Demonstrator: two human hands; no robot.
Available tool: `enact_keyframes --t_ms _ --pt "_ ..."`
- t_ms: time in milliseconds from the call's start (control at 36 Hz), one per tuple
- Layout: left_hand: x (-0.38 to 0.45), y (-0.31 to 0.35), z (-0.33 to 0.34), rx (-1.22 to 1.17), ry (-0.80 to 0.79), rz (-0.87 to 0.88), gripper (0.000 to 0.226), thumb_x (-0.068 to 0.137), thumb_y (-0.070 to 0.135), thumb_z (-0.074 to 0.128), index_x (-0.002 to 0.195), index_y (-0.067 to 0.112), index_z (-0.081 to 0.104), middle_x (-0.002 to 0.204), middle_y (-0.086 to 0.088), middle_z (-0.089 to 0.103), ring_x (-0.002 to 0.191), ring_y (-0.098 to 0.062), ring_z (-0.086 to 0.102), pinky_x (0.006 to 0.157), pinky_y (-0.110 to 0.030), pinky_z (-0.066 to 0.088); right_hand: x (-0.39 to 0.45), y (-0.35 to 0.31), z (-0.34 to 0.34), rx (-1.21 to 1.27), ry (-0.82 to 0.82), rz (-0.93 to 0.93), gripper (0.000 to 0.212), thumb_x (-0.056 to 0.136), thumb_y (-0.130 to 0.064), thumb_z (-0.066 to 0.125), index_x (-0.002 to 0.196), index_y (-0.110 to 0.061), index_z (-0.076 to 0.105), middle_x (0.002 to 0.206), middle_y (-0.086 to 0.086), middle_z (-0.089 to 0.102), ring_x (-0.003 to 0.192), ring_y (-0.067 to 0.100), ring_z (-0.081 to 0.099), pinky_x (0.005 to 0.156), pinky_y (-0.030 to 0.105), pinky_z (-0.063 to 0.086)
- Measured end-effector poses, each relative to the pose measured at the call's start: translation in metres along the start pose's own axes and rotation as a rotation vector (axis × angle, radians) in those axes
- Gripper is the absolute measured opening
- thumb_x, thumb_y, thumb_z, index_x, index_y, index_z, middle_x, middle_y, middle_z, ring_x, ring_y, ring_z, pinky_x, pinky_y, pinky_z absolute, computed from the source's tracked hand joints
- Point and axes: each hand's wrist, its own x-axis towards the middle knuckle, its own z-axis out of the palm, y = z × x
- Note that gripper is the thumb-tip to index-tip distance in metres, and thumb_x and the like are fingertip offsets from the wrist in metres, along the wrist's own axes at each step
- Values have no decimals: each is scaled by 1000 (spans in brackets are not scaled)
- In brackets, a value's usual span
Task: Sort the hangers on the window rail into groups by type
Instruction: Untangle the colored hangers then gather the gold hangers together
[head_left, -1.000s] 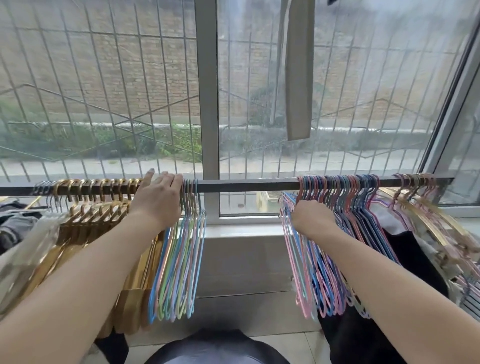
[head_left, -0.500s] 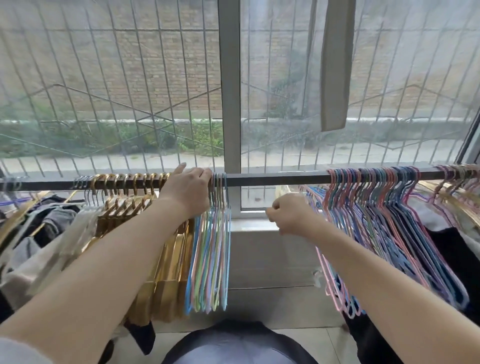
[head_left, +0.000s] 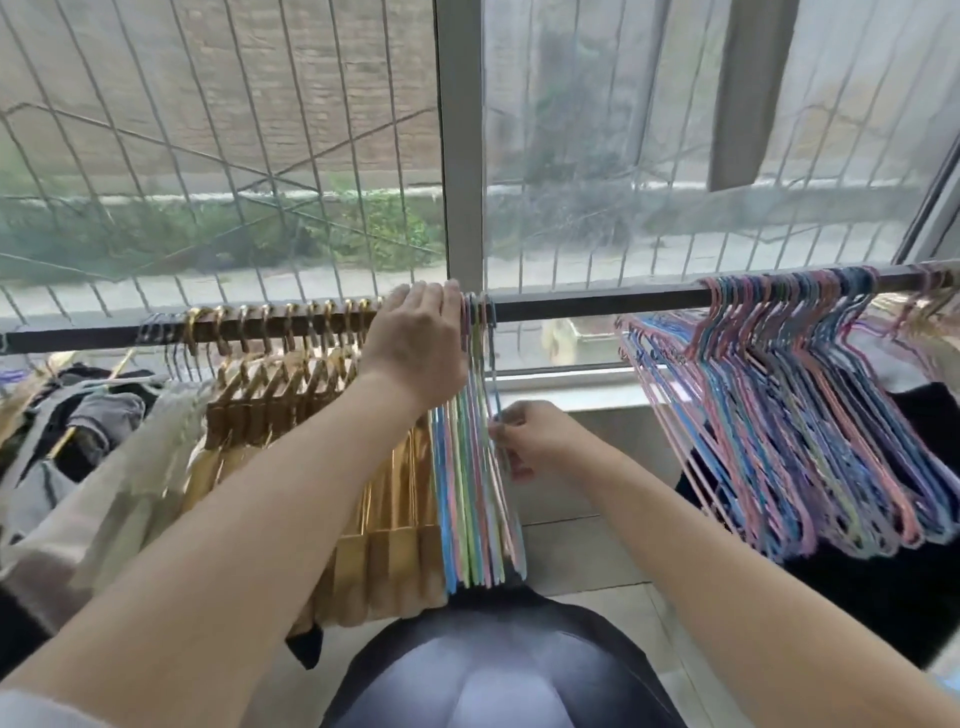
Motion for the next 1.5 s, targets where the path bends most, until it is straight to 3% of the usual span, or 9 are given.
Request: enact_keyframes --t_ms 111,361,528,861,1056,1139,1278,1417,1500 --pt "-5 -2 4 -41 20 12 71 93 32 49 154 -1 36 148 -20 54 137 -33 52 119 -44 37 -11 10 6 50 88 12 33 103 -12 58 134 -4 50 69 9 63 49 15 57 48 25 50" --pt "-6 -4 8 -27 56 52 82 91 36 51 164 27 16 142 -22 56 128 -38 56 114 -48 39 -40 12 -13 42 192 -48 49 101 -8 53 148 -13 40 69 11 62 55 19 56 56 31 50" --pt "-2 -3 10 16 55 68 76 95 37 48 164 31 16 139 -24 57 127 -39 55 117 -48 36 -52 -3 -30 118 219 -51 48 91 0 53 134 -23 54 62 5 63 50 17 59 80 58 60" --pt "8 -3 -3 16 10 69 61 96 38 40 155 24 31 119 -19 69 103 -34 68 112 -50 42 -34 -29 -61 503 215 135 22 95 5 60 115 -5 62 113 19 72 49 10 46 57 35 60" --pt "7 -7 0 38 -13 54 68 95 45 39 158 24 22 144 -19 54 125 -35 58 110 -52 40 -36 30 -48 164 211 325 33 95 3 64 128 4 62 120 22 69 53 17 46 66 34 55" --pt "5 -5 -7 -1 -73 21 71 96 45 39 161 27 16 158 -21 40 142 -38 45 120 -58 28 -45 57 -39 59 172 410 35 94 -3 69 128 4 61 92 12 63 54 17 48 80 40 58" --pt "-11 21 -27 -307 -167 -92 81 95 34 49 163 33 5 169 -24 3 157 -43 -3 126 -57 -1 -67 125 -13 64 219 406 31 90 0 67 121 4 66 88 10 62 66 21 57 57 31 53" --pt "-91 88 -56 -1138 62 -12 48 95 13 58 143 21 57 143 -3 58 128 -15 56 109 -28 44 -102 192 30 80 206 517 24 85 9 64 108 6 67 76 8 55 72 28 50 58 36 45" --pt "-143 124 -54 -1583 -383 51 27 95 5 56 113 18 71 101 4 77 91 -8 72 88 -26 57 -119 222 42 77 187 556 20 83 8 66 102 6 69 77 13 59 69 25 54 55 34 47"
